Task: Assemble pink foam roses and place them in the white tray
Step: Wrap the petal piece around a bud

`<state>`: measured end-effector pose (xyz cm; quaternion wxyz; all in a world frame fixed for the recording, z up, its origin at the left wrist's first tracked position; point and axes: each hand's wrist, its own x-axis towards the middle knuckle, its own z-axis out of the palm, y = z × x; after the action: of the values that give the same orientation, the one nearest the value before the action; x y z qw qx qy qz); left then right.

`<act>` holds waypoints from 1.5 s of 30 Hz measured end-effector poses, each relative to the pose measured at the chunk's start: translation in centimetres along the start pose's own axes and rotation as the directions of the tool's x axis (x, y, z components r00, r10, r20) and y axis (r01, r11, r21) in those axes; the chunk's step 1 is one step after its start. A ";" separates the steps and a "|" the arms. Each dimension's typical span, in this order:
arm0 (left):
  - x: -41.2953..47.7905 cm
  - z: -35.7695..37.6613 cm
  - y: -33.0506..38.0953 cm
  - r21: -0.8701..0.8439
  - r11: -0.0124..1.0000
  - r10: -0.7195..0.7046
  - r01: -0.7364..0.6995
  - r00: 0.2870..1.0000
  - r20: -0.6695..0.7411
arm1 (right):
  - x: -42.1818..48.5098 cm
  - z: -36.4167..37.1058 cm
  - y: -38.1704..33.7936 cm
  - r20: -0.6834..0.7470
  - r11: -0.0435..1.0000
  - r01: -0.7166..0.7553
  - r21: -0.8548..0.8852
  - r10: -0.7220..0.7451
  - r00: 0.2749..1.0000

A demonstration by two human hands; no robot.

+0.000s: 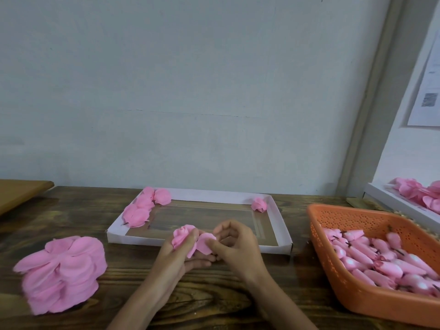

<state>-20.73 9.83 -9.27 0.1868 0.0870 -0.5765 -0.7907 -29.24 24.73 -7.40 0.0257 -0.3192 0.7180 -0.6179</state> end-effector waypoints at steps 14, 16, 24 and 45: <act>-1.1 1.1 1.0 -0.020 0.999 0.027 -0.026 0.998 0.048 | -1.0 1.3 -1.5 0.145 0.952 -0.038 0.303 -0.006 0.989; -0.9 0.8 0.9 -0.057 0.998 0.033 -0.029 0.997 0.066 | -1.0 1.2 -1.5 0.173 0.963 -0.027 0.268 -0.020 0.985; -0.8 0.1 0.2 -0.120 0.991 -0.016 0.057 0.948 0.319 | -1.1 0.7 -1.6 0.119 0.992 0.128 -0.016 -0.125 0.985; -1.9 1.0 0.7 0.392 0.918 0.033 -0.060 0.997 0.075 | 0.1 -1.3 -1.0 0.327 0.905 0.403 -0.139 -0.342 0.881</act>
<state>-19.17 11.30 -8.47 0.1649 0.0826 -0.7314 -0.6565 -29.50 25.79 -6.17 -0.0201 -0.5413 0.6899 -0.4801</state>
